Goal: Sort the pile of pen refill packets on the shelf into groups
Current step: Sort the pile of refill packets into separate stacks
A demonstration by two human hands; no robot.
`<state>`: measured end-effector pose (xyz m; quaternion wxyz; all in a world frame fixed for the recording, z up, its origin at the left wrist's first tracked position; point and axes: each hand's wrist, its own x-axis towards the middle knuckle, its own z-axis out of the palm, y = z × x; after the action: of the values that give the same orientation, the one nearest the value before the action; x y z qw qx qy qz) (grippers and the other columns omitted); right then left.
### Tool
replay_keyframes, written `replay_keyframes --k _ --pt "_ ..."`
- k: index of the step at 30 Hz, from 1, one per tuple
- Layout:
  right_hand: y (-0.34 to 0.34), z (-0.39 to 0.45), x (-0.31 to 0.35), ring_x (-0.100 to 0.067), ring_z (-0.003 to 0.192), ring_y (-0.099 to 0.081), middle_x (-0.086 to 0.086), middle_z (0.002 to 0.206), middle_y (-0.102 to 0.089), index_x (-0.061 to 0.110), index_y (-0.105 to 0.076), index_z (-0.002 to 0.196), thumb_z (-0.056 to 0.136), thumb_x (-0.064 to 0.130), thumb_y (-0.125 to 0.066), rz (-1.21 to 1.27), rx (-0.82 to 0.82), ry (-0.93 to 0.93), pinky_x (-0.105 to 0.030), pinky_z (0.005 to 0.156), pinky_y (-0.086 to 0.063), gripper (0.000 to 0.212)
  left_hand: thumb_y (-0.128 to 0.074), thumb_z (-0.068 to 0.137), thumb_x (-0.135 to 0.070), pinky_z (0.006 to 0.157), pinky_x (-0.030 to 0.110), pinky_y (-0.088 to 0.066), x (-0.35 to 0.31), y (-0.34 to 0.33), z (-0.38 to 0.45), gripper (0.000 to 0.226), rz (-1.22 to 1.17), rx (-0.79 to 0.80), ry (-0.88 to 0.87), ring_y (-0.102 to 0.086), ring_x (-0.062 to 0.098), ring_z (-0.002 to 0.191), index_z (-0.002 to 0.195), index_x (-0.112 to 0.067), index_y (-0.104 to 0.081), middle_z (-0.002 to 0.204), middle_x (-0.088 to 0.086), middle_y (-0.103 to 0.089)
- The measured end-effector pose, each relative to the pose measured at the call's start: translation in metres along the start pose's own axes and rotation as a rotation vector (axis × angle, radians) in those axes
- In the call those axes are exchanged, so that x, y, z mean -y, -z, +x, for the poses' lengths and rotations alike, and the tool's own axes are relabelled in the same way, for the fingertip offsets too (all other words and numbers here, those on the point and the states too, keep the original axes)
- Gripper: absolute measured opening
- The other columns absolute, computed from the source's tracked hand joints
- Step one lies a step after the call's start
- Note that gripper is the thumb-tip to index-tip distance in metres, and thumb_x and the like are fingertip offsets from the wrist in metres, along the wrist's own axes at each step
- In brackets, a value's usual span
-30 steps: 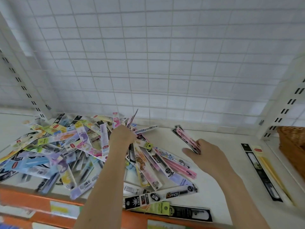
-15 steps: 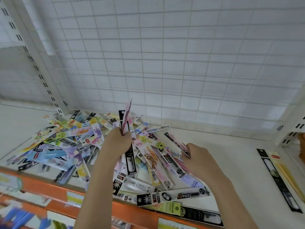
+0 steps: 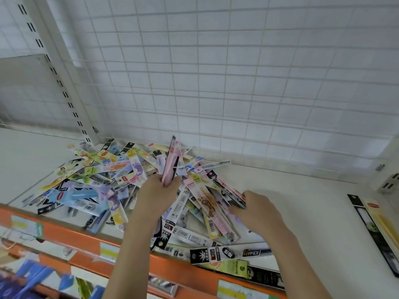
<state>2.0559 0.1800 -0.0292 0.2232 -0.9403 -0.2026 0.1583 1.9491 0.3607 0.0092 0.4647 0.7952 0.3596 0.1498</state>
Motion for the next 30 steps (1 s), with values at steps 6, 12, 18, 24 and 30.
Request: replay_keyframes --k 6,12,18,24,30 --pt "0.019 -0.009 -0.022 -0.019 0.058 -0.047 0.000 0.063 -0.049 0.017 -0.042 0.066 0.084 0.037 -0.059 0.020 -0.057 -0.043 -0.028 0.051 -0.033 0.031 -0.058 0.088 -0.041 0.046 0.026 -0.030 -0.008 -0.030 0.003 0.050 0.395 0.023 -0.084 -0.038 0.018 0.047 0.057 -0.010 -0.033 0.052 0.003 -0.035" --pt "0.036 -0.020 -0.047 -0.022 0.061 -0.058 -0.001 0.068 -0.056 0.017 -0.045 0.074 0.091 0.027 -0.048 -0.002 -0.158 -0.082 -0.027 0.052 -0.040 0.020 -0.060 0.081 -0.058 0.063 0.030 -0.044 -0.013 -0.059 -0.003 0.053 0.599 0.018 -0.101 -0.062 0.027 0.083 0.091 -0.005 -0.055 0.082 0.006 -0.056" --pt "0.040 -0.025 -0.058 -0.026 0.069 -0.062 -0.004 0.081 -0.061 0.016 -0.047 0.101 0.091 0.025 -0.049 0.076 -0.201 -0.094 -0.035 0.066 -0.053 0.013 -0.064 0.083 -0.040 0.059 0.028 -0.041 -0.013 -0.068 0.000 0.035 0.586 0.095 -0.055 -0.057 0.027 0.075 0.079 -0.008 -0.049 0.071 0.003 -0.048" --pt "0.041 -0.028 -0.058 -0.022 0.059 -0.059 0.000 0.067 -0.056 0.019 -0.046 0.082 0.087 0.044 -0.057 0.111 -0.211 -0.047 -0.033 0.058 -0.049 0.027 -0.057 0.087 -0.019 0.051 0.025 -0.038 -0.015 -0.058 0.006 0.028 0.347 0.099 -0.091 -0.053 0.026 0.062 0.065 -0.011 -0.041 0.064 0.007 -0.053" --pt "0.036 -0.028 -0.056 -0.023 0.055 -0.054 -0.001 0.060 -0.054 0.018 -0.042 0.065 0.090 0.037 -0.050 0.059 -0.195 -0.022 -0.032 0.054 -0.047 0.032 -0.045 0.093 -0.016 0.053 0.027 -0.038 -0.018 -0.039 -0.004 0.014 0.107 0.082 -0.120 -0.044 0.020 0.055 0.086 -0.005 -0.049 0.068 0.009 -0.049"
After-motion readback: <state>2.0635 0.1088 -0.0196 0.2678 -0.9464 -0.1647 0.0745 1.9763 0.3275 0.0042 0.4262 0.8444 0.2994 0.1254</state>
